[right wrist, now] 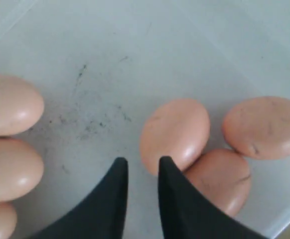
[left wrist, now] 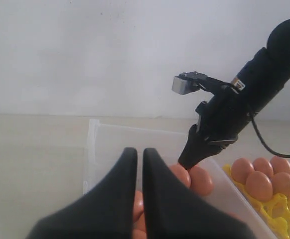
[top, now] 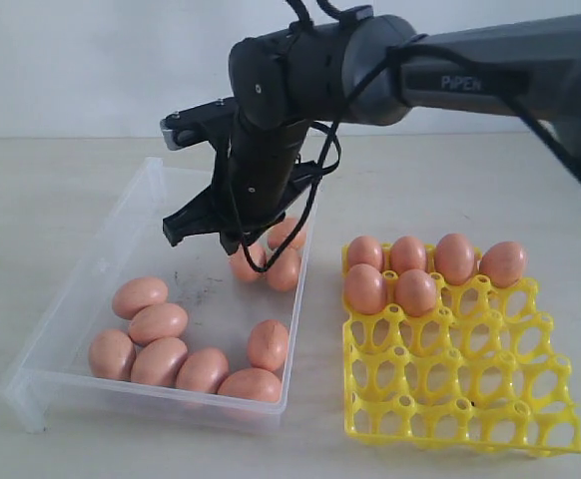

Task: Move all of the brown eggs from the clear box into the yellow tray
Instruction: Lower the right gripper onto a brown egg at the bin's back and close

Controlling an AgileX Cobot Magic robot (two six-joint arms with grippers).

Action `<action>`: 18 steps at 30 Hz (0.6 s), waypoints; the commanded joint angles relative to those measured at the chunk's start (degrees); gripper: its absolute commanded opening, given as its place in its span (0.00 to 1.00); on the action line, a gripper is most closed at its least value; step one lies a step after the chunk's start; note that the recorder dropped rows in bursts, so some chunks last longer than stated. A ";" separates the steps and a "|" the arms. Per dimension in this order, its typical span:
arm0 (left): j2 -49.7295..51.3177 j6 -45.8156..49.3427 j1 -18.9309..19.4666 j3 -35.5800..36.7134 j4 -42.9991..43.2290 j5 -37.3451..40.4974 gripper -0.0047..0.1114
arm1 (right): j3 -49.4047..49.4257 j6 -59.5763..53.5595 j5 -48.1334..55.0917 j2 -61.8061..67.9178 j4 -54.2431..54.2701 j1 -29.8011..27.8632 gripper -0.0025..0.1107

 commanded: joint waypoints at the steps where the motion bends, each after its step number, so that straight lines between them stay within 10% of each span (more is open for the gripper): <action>1: -0.15 -0.47 -0.45 0.15 -0.13 -0.11 0.08 | -5.29 3.06 0.52 4.25 -1.16 -0.13 0.40; 18: -0.15 -0.47 -0.45 0.15 -0.13 -0.11 0.08 | -14.62 9.82 6.00 12.82 -9.03 -0.13 0.44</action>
